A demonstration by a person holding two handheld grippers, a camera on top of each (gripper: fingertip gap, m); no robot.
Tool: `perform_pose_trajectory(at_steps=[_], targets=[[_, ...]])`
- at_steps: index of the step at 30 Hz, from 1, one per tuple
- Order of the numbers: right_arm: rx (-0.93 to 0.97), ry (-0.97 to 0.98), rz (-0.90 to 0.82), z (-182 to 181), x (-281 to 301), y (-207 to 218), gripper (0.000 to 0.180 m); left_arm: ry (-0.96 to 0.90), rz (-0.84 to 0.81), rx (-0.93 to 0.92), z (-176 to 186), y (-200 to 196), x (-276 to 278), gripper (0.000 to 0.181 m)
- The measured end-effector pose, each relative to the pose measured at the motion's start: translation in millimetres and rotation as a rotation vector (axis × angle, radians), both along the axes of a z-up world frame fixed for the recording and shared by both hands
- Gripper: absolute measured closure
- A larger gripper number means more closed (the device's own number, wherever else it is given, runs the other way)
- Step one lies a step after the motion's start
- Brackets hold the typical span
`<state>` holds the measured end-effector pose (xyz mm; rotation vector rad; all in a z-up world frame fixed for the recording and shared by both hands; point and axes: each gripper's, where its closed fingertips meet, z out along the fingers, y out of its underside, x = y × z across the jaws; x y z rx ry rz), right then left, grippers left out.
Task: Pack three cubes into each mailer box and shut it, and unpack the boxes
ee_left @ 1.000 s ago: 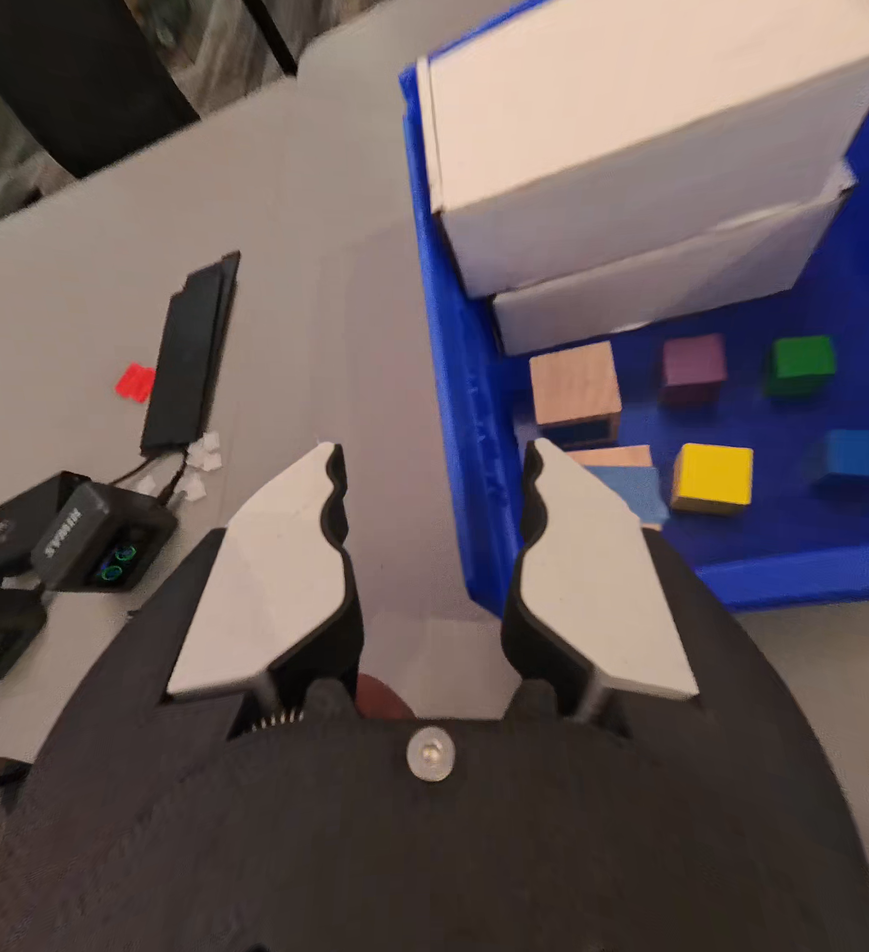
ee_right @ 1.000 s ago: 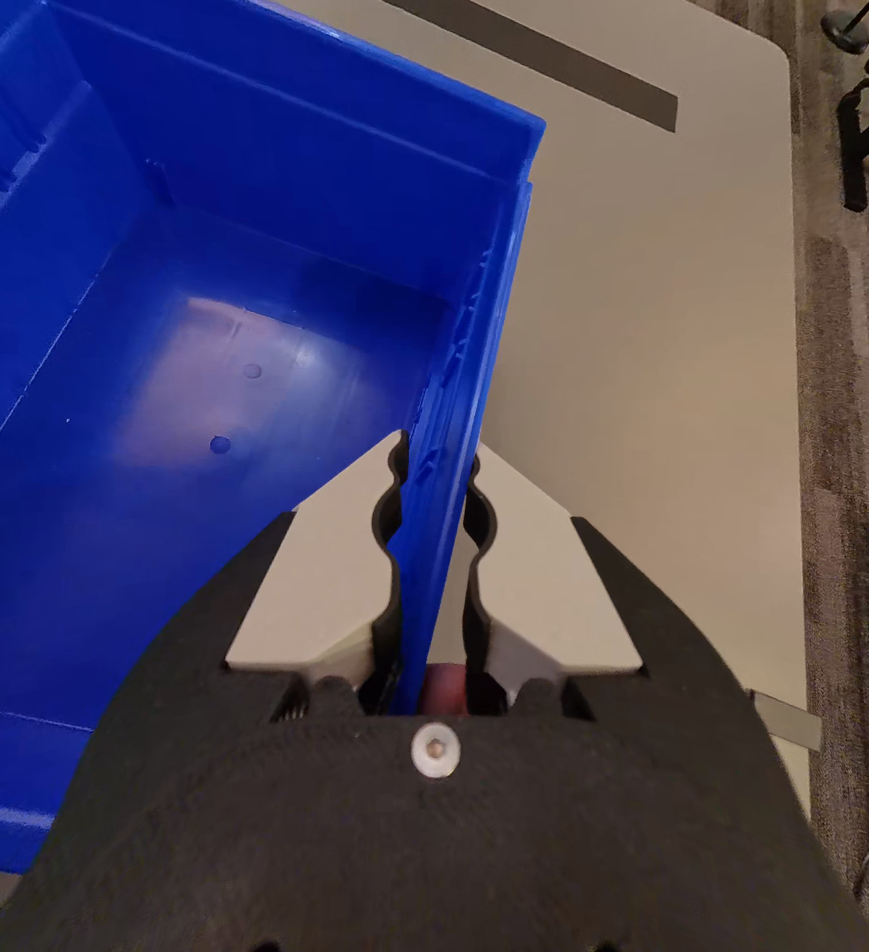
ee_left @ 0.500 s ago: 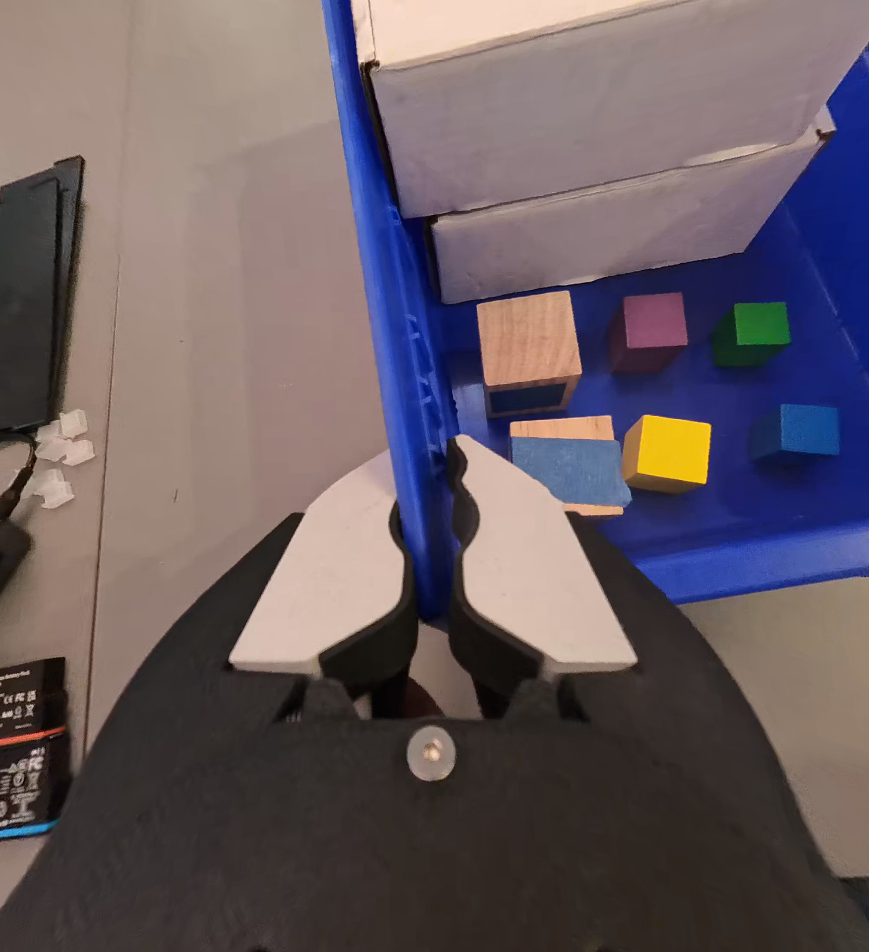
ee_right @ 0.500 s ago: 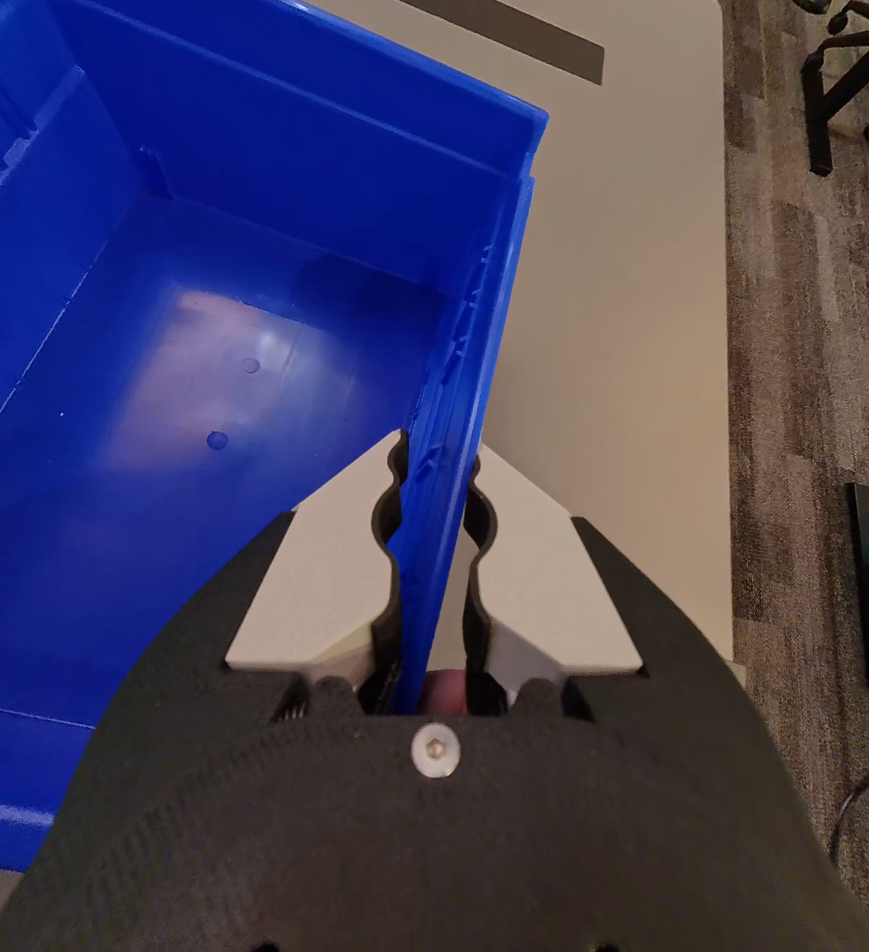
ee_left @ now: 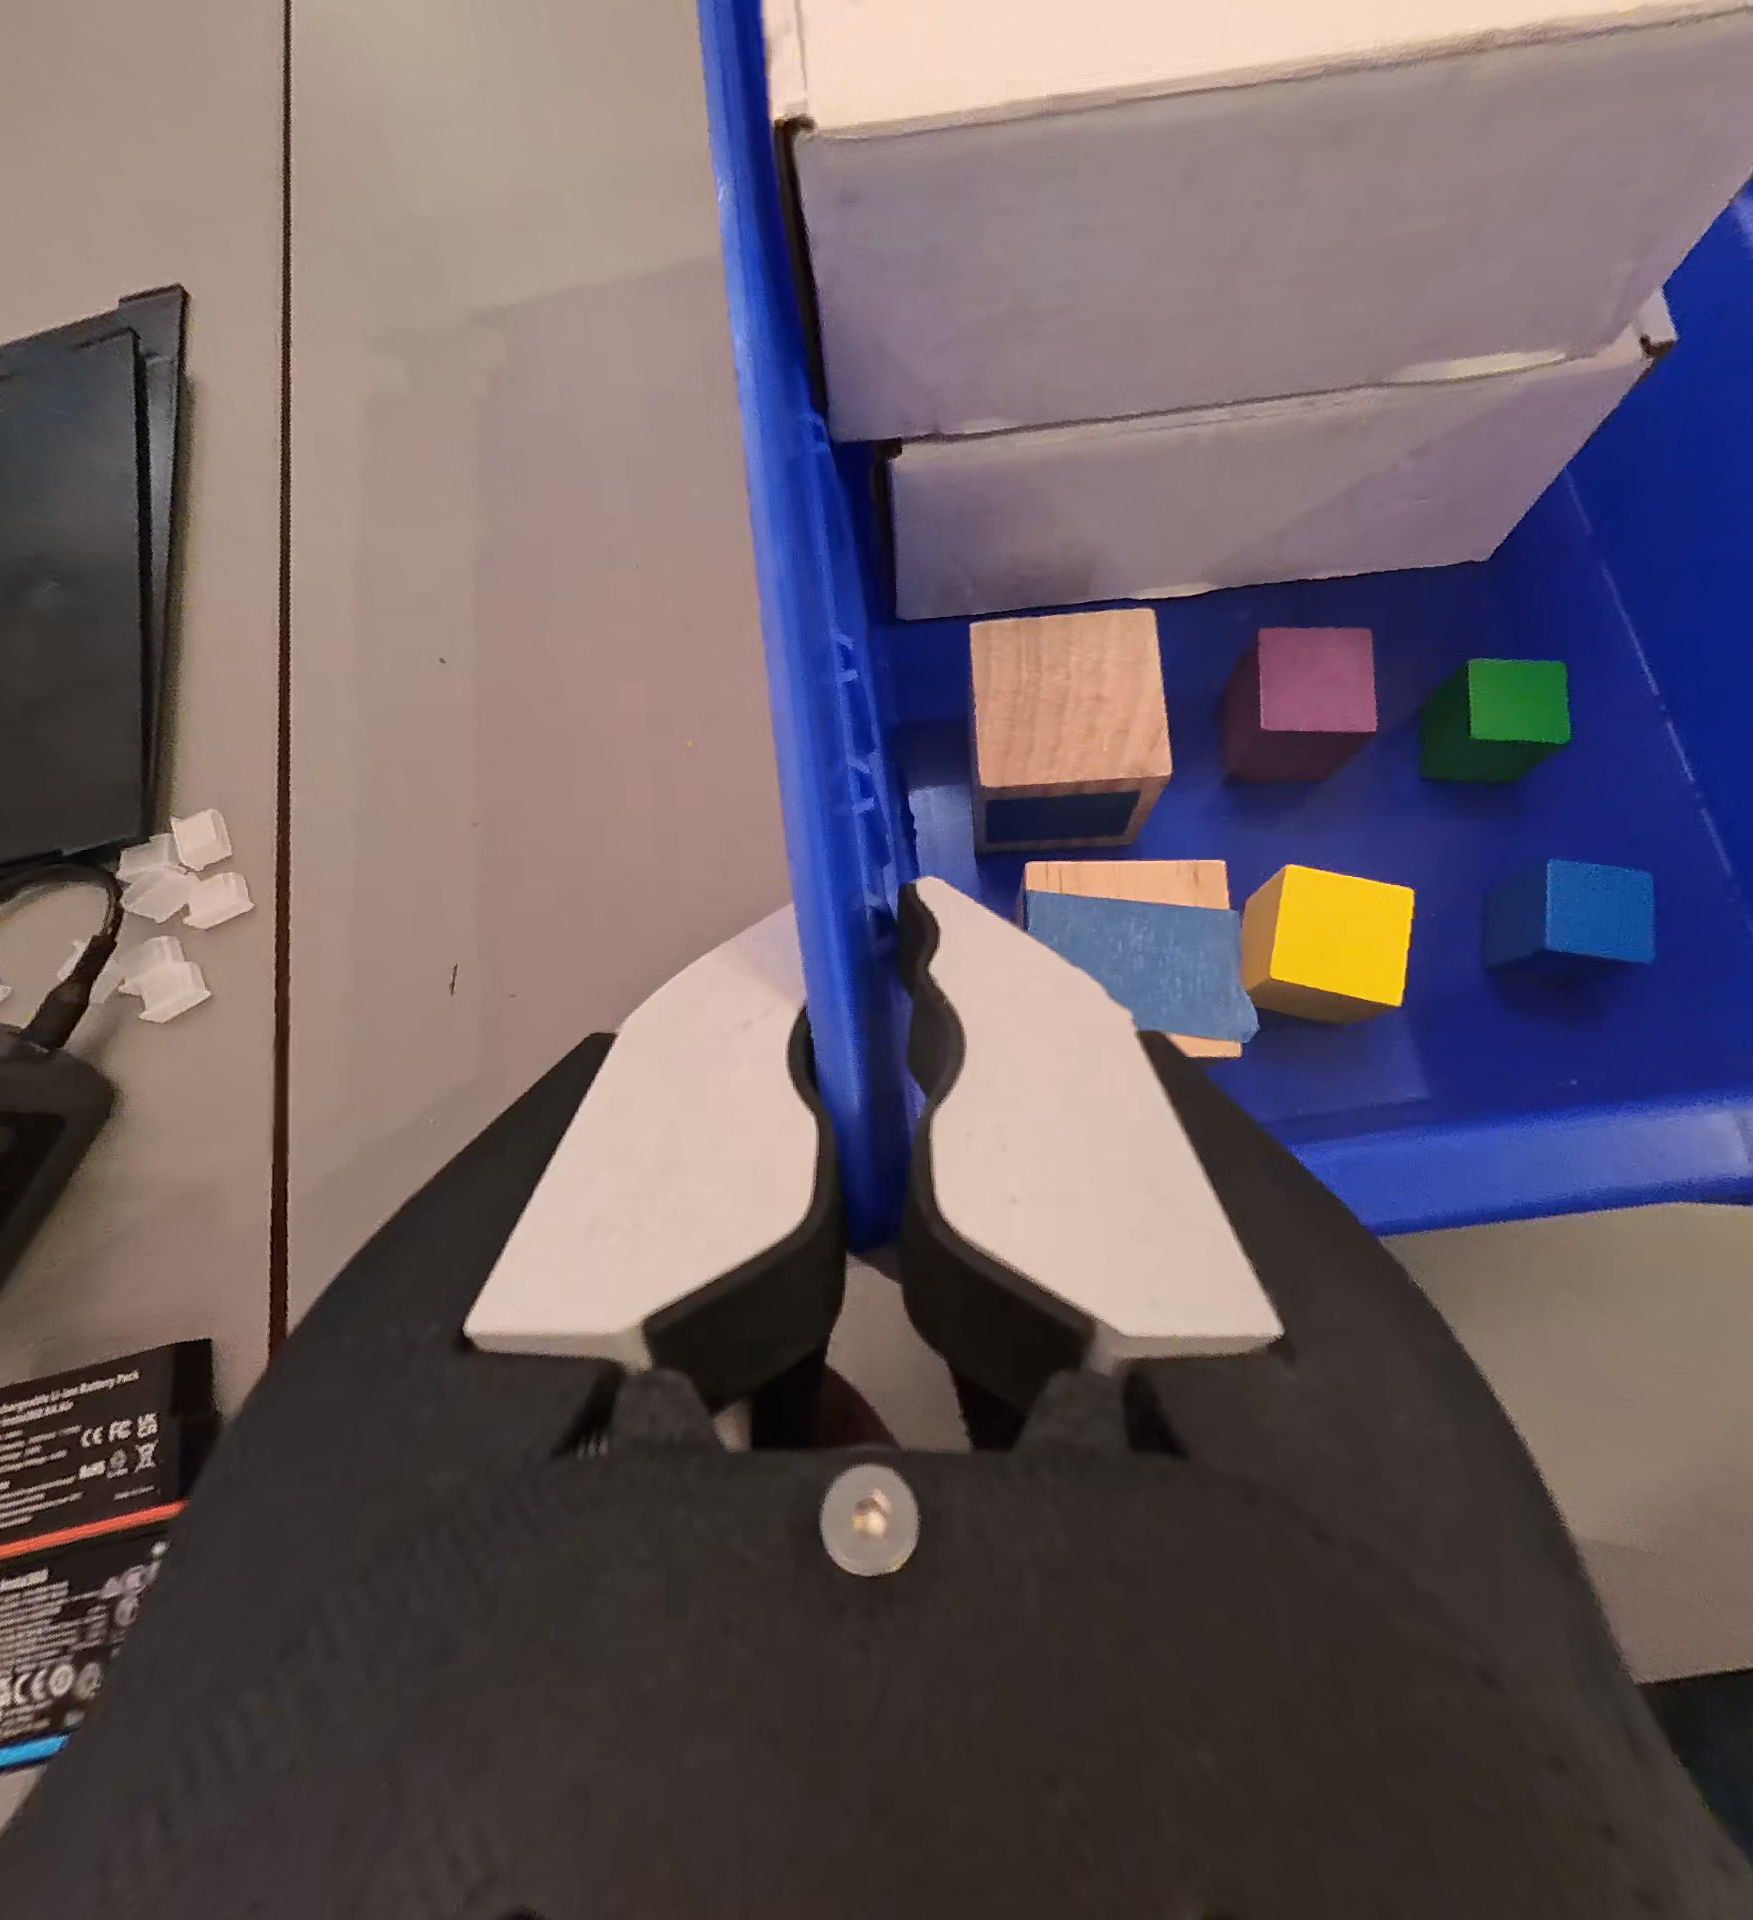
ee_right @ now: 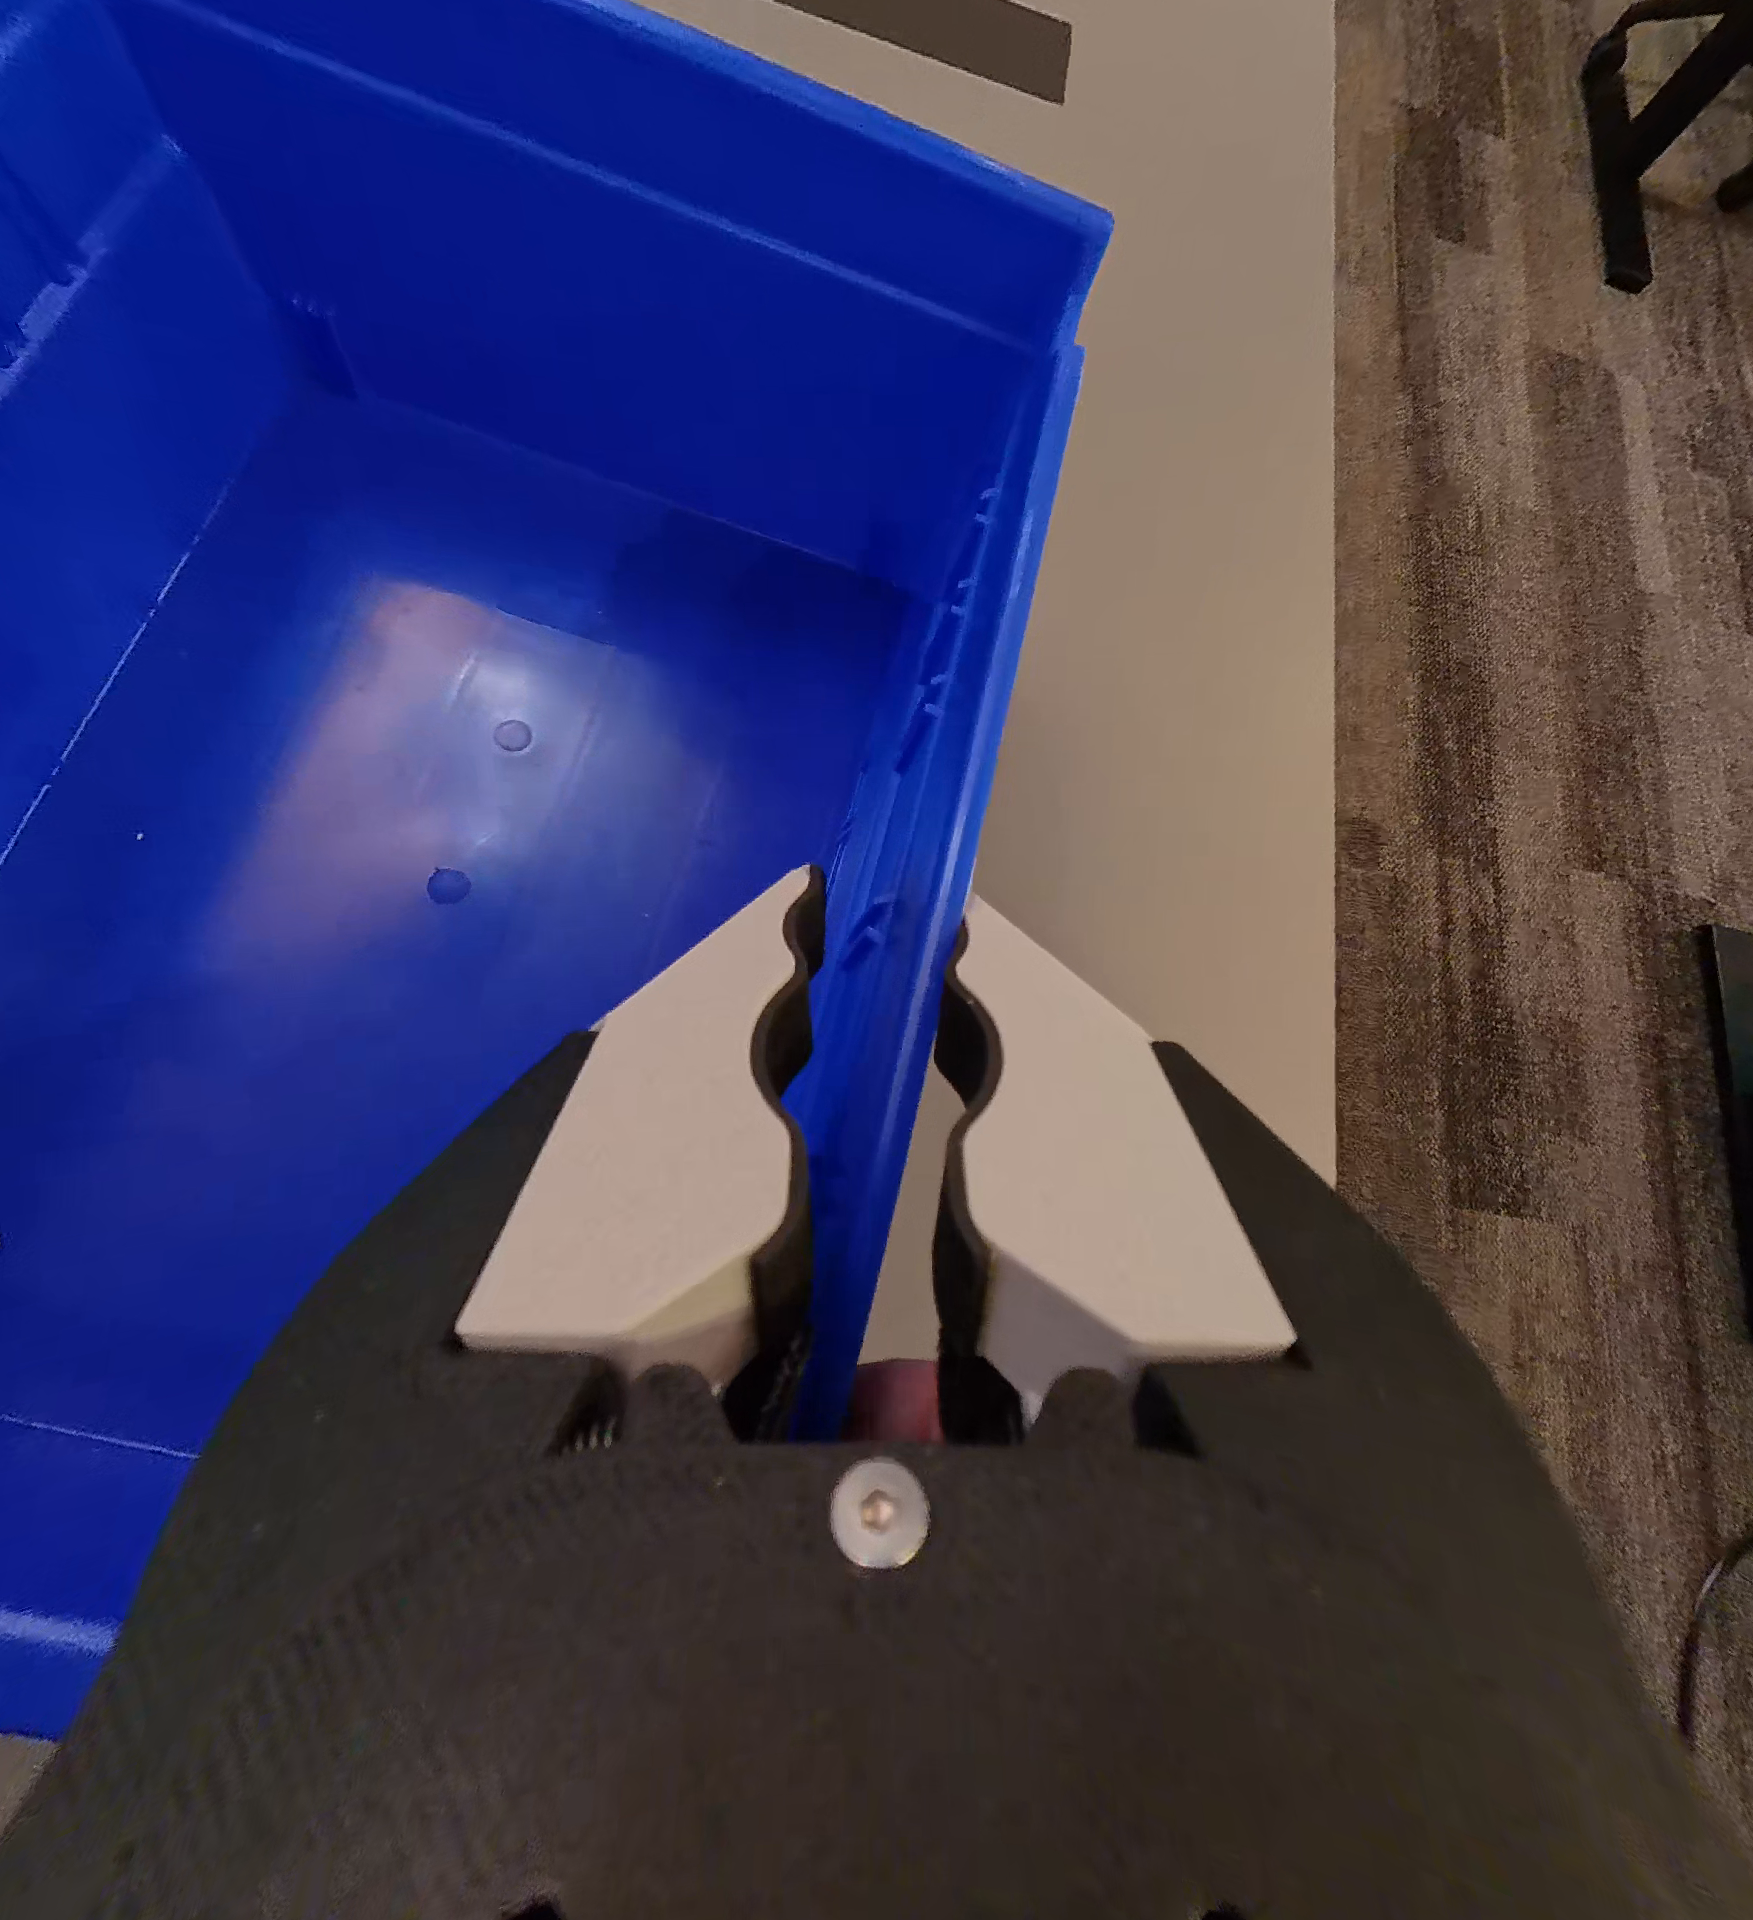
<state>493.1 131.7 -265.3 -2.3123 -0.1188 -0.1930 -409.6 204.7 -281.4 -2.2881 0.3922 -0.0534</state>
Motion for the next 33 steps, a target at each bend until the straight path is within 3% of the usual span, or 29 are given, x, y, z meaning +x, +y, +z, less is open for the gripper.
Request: perform_pose_trajectory(at_steps=[10, 16, 20, 23, 25, 29, 33], targets=[[-0.003, 0.010, 0.059, -0.3, 4.9, 2.3, 0.164, -0.028, 0.091, 0.014, 0.5, -15.2, -13.6, 0.174], [-0.077, -0.217, 0.095, -0.9, 5.6, -1.1, 0.144, -0.046, 0.125, 0.026, 1.6, -25.6, -23.3, 0.173], [-0.039, -0.283, 0.070, 14.0, 4.6, -1.6, 0.128, -0.034, 0.143, 0.102, 14.8, -26.0, -28.5, 0.149], [0.020, -0.442, -0.015, 46.0, 19.5, -6.0, 0.113, 0.005, 0.154, 0.183, 35.3, -27.7, -34.0, 0.138], [0.070, -0.486, -0.032, 68.6, 17.7, -8.6, 0.114, 0.063, 0.150, 0.233, 53.3, -29.9, -32.3, 0.131], [0.221, -0.466, 0.029, 114.0, -26.7, -4.1, 0.117, 0.158, 0.028, 0.348, 99.4, -30.5, 19.3, 0.126], [0.321, -0.384, 0.234, 136.0, -122.4, 9.1, 0.117, 0.184, -0.199, 0.423, 128.9, -25.0, 124.1, 0.124]])
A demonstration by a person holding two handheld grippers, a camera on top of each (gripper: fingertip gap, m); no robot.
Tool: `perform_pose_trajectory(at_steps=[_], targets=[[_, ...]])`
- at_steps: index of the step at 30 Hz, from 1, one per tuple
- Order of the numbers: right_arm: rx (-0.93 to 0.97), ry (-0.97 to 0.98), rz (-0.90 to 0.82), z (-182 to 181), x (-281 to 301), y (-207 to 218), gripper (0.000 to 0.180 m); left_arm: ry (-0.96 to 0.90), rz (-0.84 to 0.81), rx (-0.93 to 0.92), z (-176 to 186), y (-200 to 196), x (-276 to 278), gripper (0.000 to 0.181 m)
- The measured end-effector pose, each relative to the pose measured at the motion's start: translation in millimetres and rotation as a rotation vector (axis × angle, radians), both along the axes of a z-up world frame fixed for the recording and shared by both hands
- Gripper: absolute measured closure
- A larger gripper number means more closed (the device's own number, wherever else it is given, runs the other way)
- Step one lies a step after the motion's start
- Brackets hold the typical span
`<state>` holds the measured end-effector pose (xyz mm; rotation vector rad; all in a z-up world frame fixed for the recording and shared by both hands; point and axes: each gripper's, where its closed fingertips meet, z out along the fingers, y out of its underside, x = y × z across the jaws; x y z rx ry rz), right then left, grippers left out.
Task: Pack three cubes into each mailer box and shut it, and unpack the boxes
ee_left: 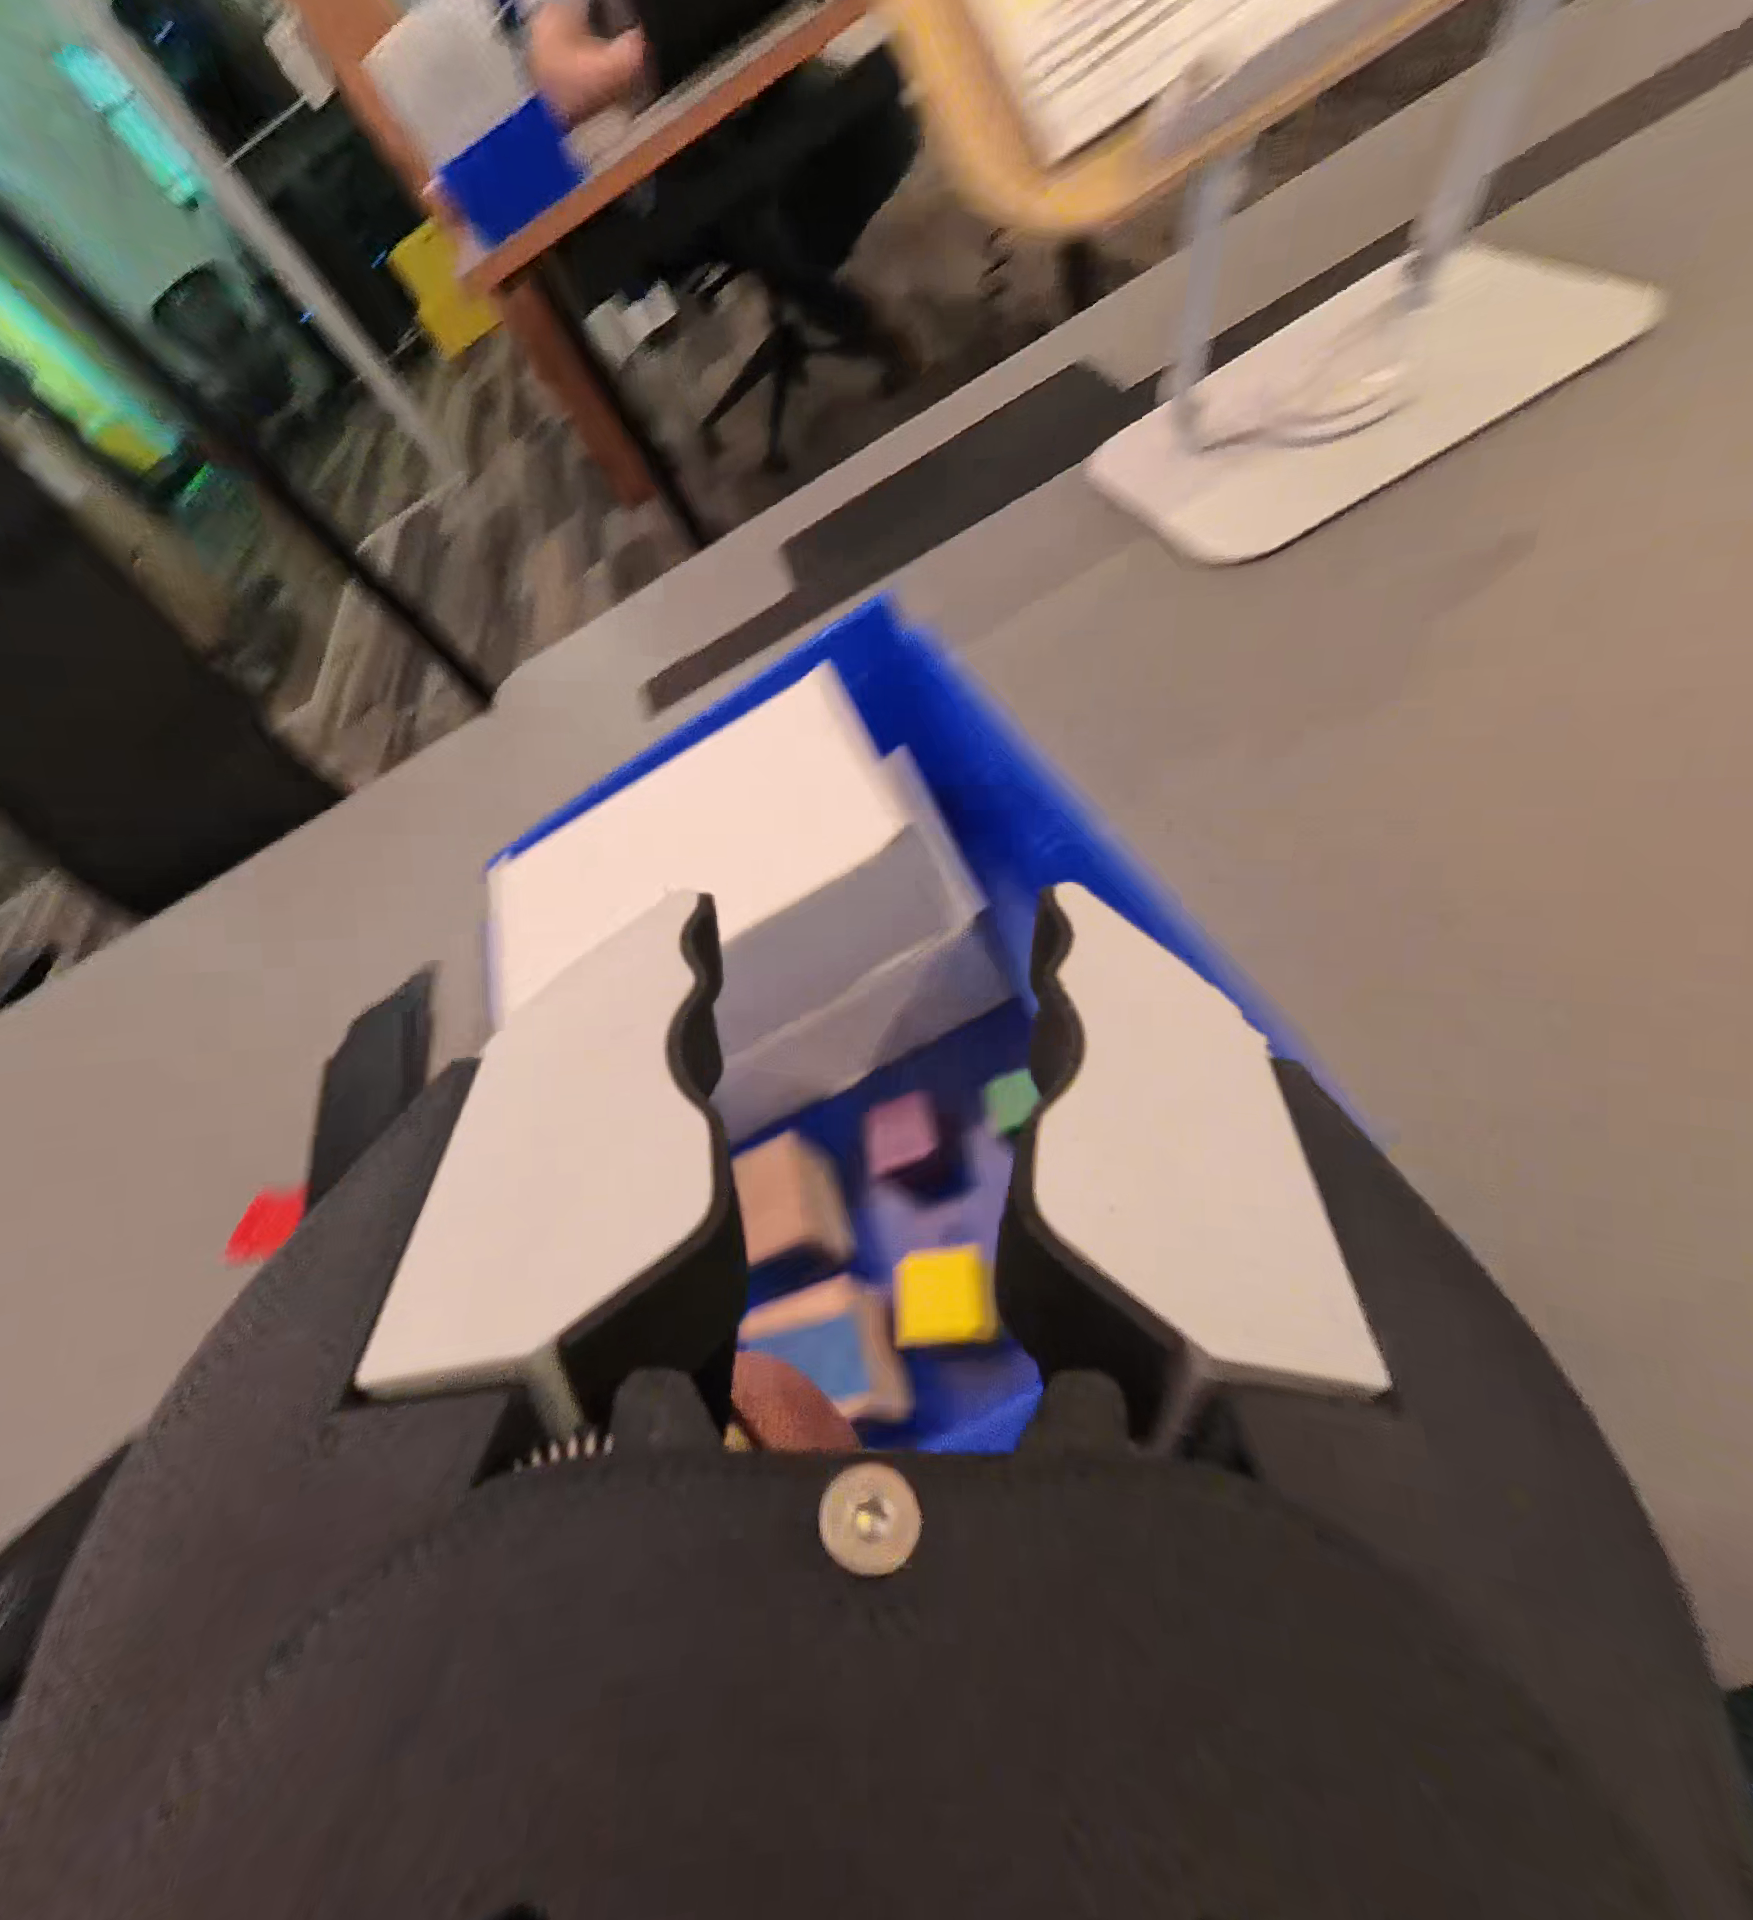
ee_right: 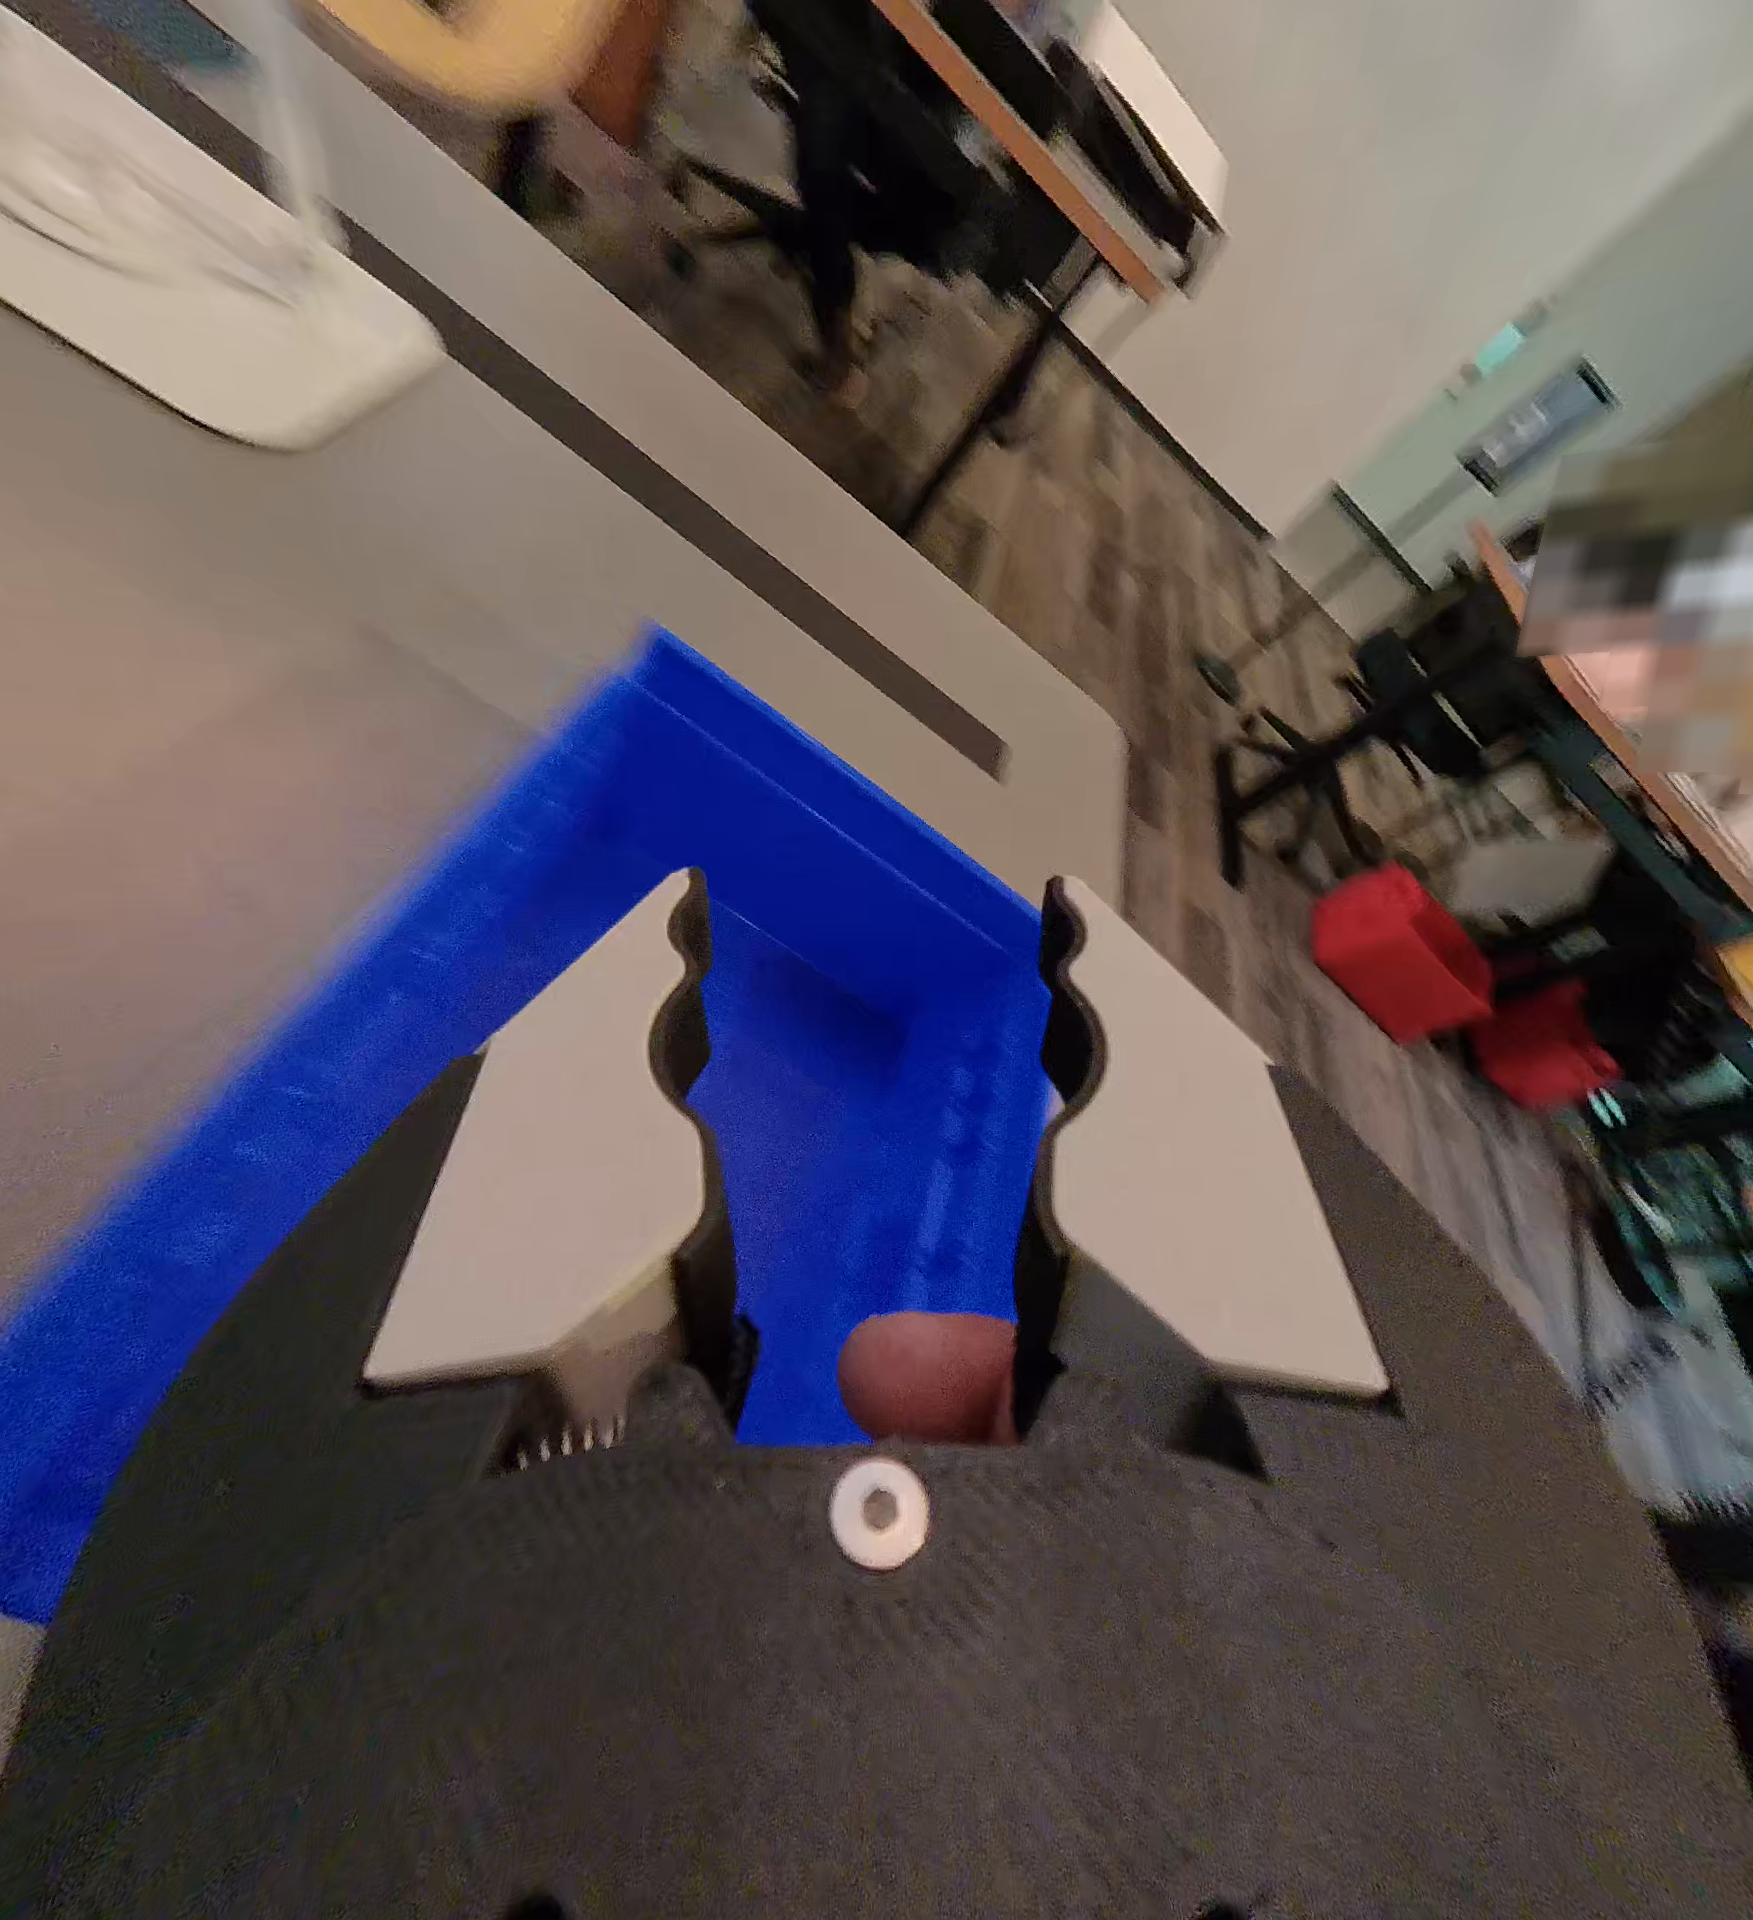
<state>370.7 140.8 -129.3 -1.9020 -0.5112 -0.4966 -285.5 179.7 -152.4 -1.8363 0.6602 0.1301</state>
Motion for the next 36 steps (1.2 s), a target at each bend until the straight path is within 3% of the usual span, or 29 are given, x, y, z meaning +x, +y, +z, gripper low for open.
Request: perform_pose_trajectory(at_steps=[7, 12, 17, 21, 30, 36], targets=[[-0.044, -0.095, 0.410, -22.2, -183.6, 4.3, 0.107, 0.094, -0.278, -0.153, -37.2, 4.4, 164.6, 0.115], [-0.180, 0.043, 0.575, -71.7, -253.8, 8.7, 0.098, 0.140, -0.322, -0.177, -76.2, 11.6, 220.3, 0.110], [-0.306, 0.218, 0.619, -121.0, -279.3, 19.3, 0.083, 0.194, -0.315, -0.293, -131.4, 18.5, 228.1, 0.100], [-0.384, 0.213, 0.618, -150.1, -285.5, 20.0, 0.074, 0.198, -0.312, -0.325, -151.6, 17.1, 230.0, 0.100], [-0.447, 0.191, 0.621, -175.0, -290.4, 20.0, 0.072, 0.169, -0.306, -0.378, -166.0, 19.2, 229.0, 0.099], [-0.482, 0.193, 0.604, -185.2, -285.5, 17.0, 0.072, 0.137, -0.356, -0.354, -155.4, 13.6, 236.1, 0.099]])
